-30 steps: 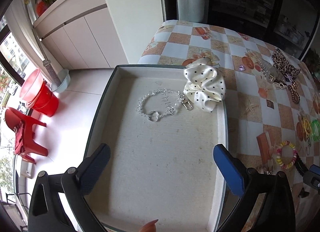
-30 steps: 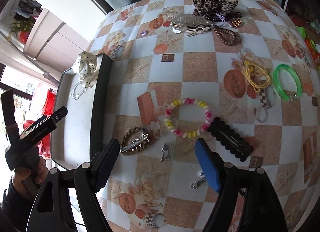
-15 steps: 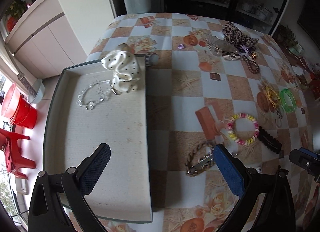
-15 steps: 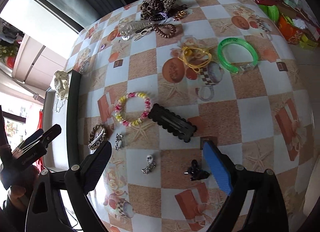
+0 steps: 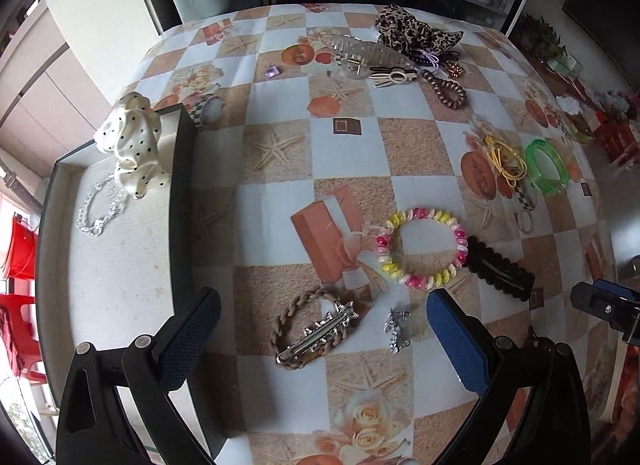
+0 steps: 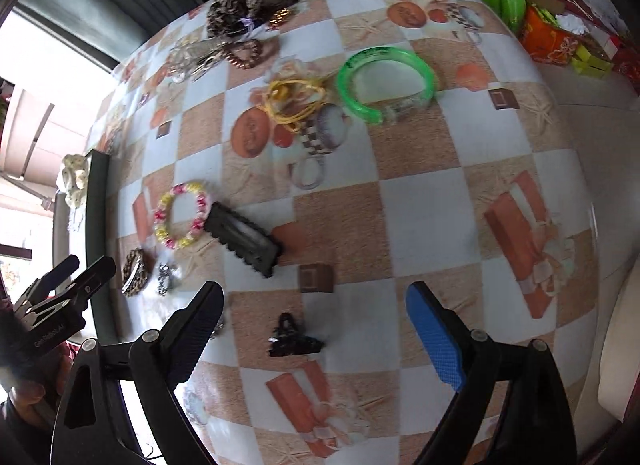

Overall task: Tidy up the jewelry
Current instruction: 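Grasp the pink-and-yellow beaded bracelet with the left tool while the right tool grasps the green bangle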

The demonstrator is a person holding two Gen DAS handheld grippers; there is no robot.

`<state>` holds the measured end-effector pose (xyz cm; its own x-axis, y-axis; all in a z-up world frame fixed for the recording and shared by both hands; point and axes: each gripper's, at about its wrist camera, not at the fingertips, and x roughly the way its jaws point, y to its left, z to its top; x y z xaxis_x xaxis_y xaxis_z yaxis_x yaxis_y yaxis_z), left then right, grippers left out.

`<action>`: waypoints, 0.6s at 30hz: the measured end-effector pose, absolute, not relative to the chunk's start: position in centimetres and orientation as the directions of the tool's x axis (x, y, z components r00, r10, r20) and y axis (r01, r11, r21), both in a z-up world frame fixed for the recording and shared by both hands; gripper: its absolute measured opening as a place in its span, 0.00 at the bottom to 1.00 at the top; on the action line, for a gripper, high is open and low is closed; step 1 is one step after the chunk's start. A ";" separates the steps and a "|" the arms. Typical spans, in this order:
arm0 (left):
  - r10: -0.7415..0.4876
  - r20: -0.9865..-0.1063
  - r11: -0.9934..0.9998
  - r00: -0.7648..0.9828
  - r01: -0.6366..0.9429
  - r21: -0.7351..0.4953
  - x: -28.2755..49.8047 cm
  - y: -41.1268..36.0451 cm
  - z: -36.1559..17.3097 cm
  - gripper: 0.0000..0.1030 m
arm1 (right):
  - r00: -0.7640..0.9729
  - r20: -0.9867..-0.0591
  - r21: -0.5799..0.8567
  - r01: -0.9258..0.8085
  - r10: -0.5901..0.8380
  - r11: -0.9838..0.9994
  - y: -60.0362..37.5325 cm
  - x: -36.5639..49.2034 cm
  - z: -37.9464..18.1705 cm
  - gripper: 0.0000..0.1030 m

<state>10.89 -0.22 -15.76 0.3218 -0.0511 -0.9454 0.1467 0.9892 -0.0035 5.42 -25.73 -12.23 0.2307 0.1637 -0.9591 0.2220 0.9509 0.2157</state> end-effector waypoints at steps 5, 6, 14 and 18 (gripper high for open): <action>-0.044 -0.947 0.984 0.319 0.176 0.014 12.7 -2.0 -16.8 1.00 | 0.238 -0.962 0.193 0.248 0.133 0.949 -28.1 6.4 -12.4 0.91; -0.043 -0.946 0.983 0.320 0.181 0.016 13.0 -2.2 -17.0 1.00 | 0.240 -0.963 0.187 0.250 0.126 0.950 -28.6 6.7 -12.4 0.91; -0.022 -0.952 0.977 0.305 0.207 0.043 14.8 -3.6 -18.4 0.95 | 0.259 -0.963 0.141 0.271 0.069 0.952 -31.2 9.9 -13.0 0.91; -0.019 -0.954 0.973 0.300 0.227 0.052 15.2 -4.3 -19.1 0.95 | 0.267 -0.963 0.113 0.279 0.036 0.954 -32.2 11.5 -13.3 0.91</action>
<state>15.22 -4.33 -19.10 0.3001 -0.0188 -0.9537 0.2269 0.9725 0.0522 11.54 -32.19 -13.32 0.2669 0.0359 -0.9631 0.2794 0.9535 0.1129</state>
